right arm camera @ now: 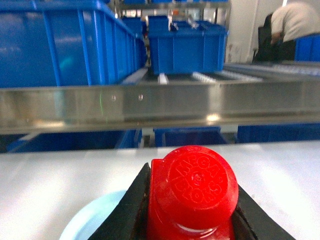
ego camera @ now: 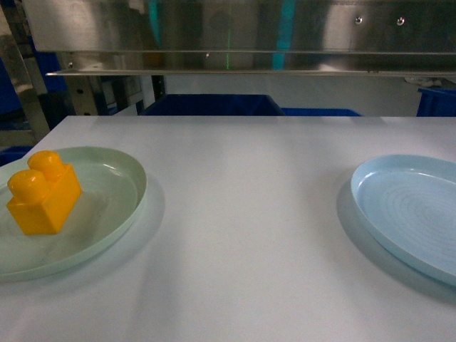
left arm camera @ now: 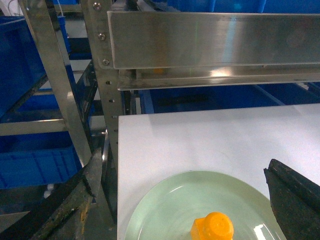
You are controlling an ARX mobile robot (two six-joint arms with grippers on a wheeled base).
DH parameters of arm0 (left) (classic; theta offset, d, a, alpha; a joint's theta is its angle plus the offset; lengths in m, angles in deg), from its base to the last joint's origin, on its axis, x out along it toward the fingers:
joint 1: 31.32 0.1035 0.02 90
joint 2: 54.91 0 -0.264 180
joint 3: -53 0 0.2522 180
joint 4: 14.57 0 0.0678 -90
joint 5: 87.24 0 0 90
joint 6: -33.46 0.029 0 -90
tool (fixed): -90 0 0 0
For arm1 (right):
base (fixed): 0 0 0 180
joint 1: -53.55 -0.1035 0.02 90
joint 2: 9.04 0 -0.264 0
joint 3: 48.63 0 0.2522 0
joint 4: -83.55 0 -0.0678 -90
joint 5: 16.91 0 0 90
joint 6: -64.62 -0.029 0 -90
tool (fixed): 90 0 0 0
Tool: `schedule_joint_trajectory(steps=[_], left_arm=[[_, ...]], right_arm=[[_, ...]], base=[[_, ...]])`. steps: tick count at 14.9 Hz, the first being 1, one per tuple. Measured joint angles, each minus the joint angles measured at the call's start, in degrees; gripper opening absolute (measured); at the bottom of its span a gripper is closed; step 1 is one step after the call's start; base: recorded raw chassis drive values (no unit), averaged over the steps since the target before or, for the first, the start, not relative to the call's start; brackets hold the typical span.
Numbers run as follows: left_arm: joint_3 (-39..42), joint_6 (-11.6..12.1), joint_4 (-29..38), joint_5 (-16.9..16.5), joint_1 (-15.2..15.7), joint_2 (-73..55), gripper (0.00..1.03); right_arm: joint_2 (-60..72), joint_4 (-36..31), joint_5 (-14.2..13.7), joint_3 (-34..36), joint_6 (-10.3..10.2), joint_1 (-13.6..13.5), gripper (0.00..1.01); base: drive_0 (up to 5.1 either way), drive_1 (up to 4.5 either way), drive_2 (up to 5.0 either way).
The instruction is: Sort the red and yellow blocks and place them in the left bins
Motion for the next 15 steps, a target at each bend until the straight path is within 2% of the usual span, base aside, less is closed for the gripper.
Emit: schedule_joint_trajectory(steps=[2, 4, 5, 6, 8, 11, 15], left_arm=[[0.0, 0.0, 0.0, 0.0, 0.0, 0.0, 0.98], [0.0, 0.0, 0.0, 0.0, 0.0, 0.0, 0.98], [0.0, 0.0, 0.0, 0.0, 0.0, 0.0, 0.98], [0.0, 0.0, 0.0, 0.0, 0.0, 0.0, 0.98], [0.0, 0.0, 0.0, 0.0, 0.0, 0.0, 0.98], [0.0, 0.0, 0.0, 0.0, 0.0, 0.0, 0.98], [0.0, 0.0, 0.0, 0.1, 0.0, 0.0, 0.98]], right_arm=[[0.0, 2.3, -1.8, 0.8, -0.4, -2.4, 0.28], [-2.6, 4.0, -5.4, 0.7, 0.0, -7.9, 0.28], [-3.5, 3.4, -8.7, 0.7, 1.8, -11.6, 0.28], [-3.0, 3.0, -10.7, 0.8, 3.1, -13.0, 0.28], [-2.1, 3.1, -11.3, 1.0, 4.7, -12.9, 0.28], [-2.2, 3.8, -10.9, 1.0, 6.3, -12.9, 0.28], [-2.1, 3.7, -10.7, 1.0, 6.6, -12.9, 0.28]], base=[[0.0, 0.00, 0.0], [0.0, 0.00, 0.0], [0.0, 0.00, 0.0], [0.0, 0.00, 0.0], [0.0, 0.00, 0.0], [0.0, 0.00, 0.0], [0.0, 0.00, 0.0]])
